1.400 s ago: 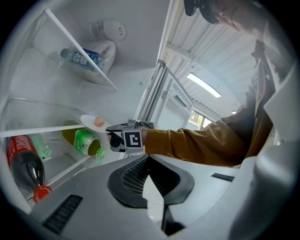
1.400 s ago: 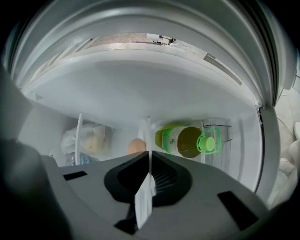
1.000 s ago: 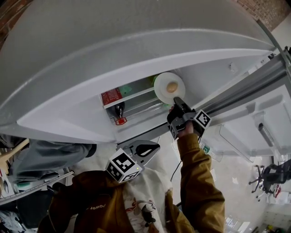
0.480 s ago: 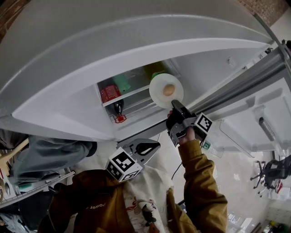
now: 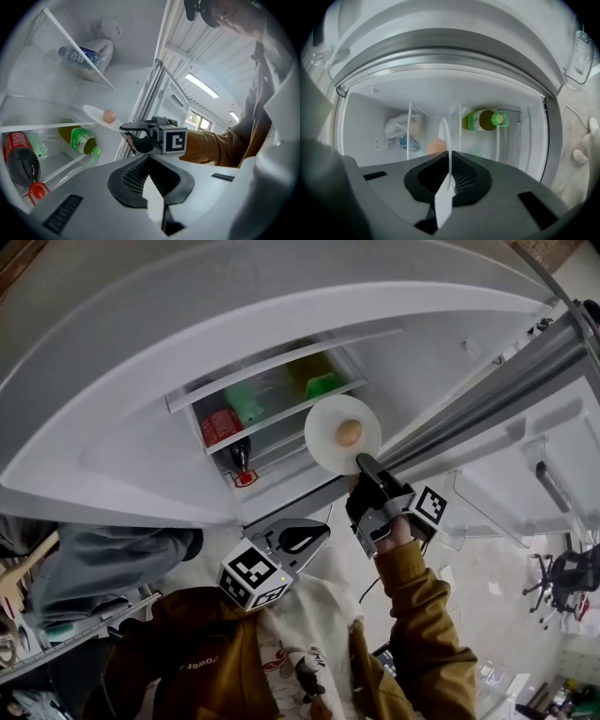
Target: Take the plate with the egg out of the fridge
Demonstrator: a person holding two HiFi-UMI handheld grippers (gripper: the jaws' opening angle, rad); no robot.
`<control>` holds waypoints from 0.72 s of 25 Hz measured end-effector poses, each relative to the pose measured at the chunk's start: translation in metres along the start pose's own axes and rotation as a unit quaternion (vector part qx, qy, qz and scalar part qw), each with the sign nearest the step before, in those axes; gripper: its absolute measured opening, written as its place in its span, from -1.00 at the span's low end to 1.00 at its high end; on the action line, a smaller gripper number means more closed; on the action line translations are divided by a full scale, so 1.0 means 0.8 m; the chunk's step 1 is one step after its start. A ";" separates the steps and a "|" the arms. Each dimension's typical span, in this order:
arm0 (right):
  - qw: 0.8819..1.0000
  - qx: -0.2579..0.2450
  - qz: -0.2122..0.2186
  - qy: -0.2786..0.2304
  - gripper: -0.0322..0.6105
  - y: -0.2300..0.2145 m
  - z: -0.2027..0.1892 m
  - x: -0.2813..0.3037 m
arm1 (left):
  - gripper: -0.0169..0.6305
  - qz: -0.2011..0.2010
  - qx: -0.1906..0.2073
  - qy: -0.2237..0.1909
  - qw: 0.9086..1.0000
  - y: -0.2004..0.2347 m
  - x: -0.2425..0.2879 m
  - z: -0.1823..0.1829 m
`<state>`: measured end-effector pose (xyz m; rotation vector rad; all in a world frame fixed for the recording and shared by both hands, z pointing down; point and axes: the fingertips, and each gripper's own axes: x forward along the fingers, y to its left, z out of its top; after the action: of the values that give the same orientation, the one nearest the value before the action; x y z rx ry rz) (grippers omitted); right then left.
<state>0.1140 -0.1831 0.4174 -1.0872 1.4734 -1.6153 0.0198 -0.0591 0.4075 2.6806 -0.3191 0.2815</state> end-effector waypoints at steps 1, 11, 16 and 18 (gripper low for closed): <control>1.000 0.003 0.000 0.000 -0.85 -0.001 -0.002 -0.006 | -0.92 0.001 -0.001 -0.001 1.000 0.000 0.000 0.000; 1.000 0.001 -0.001 -0.007 -0.85 0.006 -0.002 -0.058 | -0.92 -0.001 0.003 -0.002 1.000 -0.003 0.000 0.003; 1.000 0.010 0.002 -0.010 -0.85 0.013 -0.014 -0.084 | -0.92 0.000 0.003 -0.002 1.000 -0.003 -0.004 0.002; 1.000 0.016 0.003 -0.012 -0.85 0.014 -0.017 -0.093 | -0.92 0.000 0.003 -0.004 1.000 -0.003 -0.004 0.002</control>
<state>0.1318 -0.1117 0.3963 -1.0794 1.4284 -1.6101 0.0174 -0.0572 0.4045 2.6871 -0.3216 0.2734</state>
